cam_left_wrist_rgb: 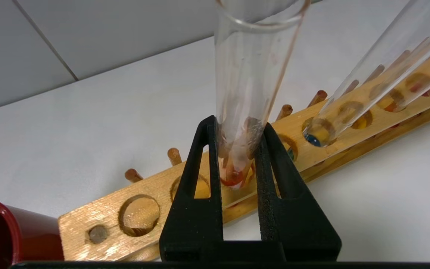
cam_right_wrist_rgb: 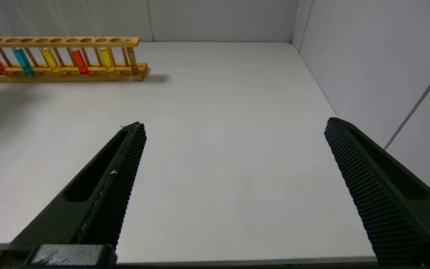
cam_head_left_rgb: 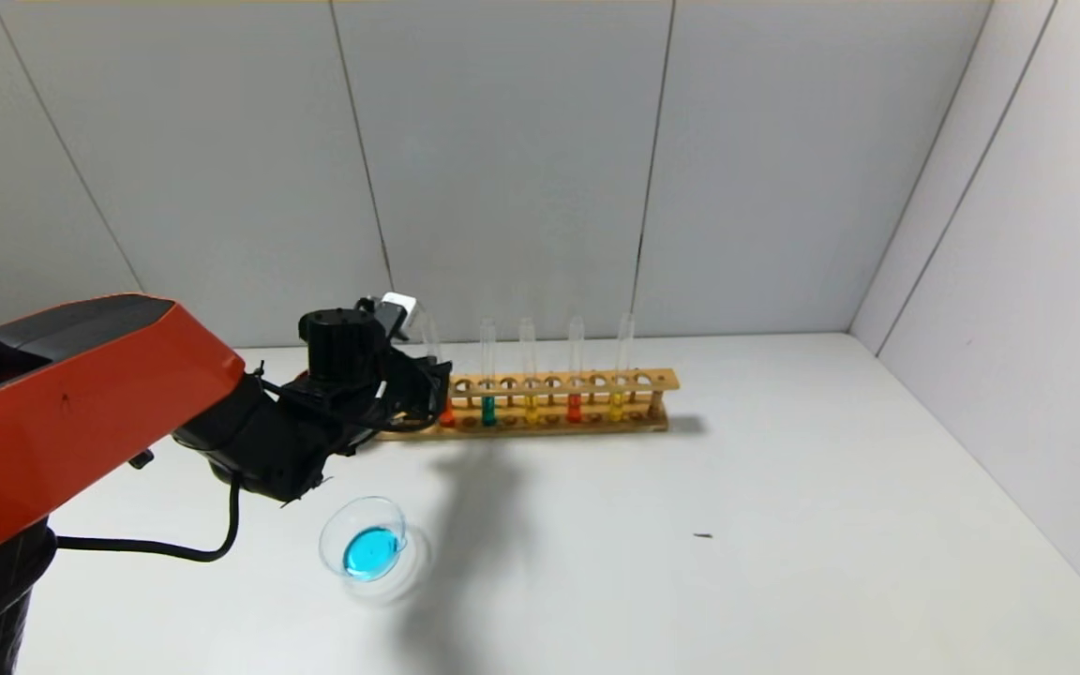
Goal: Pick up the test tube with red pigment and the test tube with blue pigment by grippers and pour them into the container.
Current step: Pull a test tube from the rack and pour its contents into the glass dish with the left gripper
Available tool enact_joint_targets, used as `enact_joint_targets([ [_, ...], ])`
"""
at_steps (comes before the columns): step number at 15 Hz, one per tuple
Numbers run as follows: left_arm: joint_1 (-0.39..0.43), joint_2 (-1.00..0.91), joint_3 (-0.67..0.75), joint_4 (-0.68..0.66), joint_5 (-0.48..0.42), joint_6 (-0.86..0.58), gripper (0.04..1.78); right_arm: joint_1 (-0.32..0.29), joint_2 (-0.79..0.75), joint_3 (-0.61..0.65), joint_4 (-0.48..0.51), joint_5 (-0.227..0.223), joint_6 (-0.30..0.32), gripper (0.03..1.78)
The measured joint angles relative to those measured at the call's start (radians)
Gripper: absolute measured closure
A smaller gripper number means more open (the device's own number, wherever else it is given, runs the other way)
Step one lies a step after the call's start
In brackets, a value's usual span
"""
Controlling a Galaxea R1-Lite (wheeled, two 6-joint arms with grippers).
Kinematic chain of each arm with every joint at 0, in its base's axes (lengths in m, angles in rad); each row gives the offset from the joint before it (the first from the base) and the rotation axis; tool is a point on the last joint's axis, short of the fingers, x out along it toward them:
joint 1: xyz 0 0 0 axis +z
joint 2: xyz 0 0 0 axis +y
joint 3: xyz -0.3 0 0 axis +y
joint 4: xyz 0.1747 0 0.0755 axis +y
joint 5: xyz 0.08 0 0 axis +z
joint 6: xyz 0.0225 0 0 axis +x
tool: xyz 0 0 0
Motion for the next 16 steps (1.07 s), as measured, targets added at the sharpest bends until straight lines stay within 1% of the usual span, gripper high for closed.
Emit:
enact_joint_targets([
  [2,-0.003,-0.027,-0.003,0.019,0.001,0.003,1.51,0.000,0.000,0.000,0.000,0.000,0.000,0.06],
  [5,-0.007,-0.097,-0.014,0.085,0.001,0.009,1.51,0.000,0.000,0.000,0.000,0.000,0.000,0.06],
  [9,-0.009,-0.227,-0.056,0.211,0.003,0.067,1.51,0.000,0.000,0.000,0.000,0.000,0.000,0.06],
  [12,-0.020,-0.333,-0.094,0.317,0.002,0.082,1.51,0.000,0.000,0.000,0.000,0.000,0.000,0.06],
  [16,-0.031,-0.509,-0.072,0.463,0.000,0.085,1.51,0.000,0.000,0.000,0.000,0.000,0.000,0.06],
])
